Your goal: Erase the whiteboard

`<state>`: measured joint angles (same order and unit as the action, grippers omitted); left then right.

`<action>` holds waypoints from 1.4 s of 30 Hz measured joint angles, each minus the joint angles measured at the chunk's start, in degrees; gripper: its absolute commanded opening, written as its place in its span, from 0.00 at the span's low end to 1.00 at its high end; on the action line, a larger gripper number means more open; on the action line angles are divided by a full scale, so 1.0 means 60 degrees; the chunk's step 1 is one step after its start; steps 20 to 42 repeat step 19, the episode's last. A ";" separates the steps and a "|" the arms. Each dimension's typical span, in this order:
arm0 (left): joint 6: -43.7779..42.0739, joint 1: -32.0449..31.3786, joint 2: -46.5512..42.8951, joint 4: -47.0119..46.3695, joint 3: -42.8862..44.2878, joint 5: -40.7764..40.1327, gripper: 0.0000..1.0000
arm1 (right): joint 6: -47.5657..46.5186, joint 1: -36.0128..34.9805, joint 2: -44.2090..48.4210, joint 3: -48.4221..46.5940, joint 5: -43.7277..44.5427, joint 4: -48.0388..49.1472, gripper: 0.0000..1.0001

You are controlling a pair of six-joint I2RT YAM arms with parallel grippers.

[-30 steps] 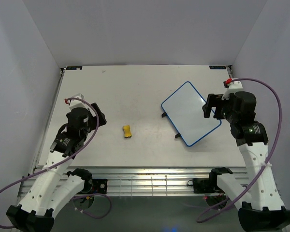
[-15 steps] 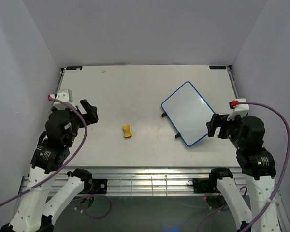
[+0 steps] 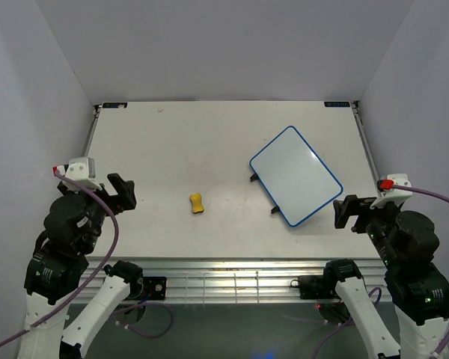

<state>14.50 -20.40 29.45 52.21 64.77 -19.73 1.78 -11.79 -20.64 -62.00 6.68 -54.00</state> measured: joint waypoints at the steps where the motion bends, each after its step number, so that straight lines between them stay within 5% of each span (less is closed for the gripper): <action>1: -0.0022 0.0000 -0.0106 0.0087 0.0080 0.0000 0.98 | 0.0011 -0.0044 0.0055 -0.0069 0.0069 -0.0029 0.90; 42: -0.0157 0.0000 -0.0546 0.0656 0.0521 0.0004 0.98 | 0.0135 -0.0175 0.0157 -0.0171 0.0437 -0.0481 0.90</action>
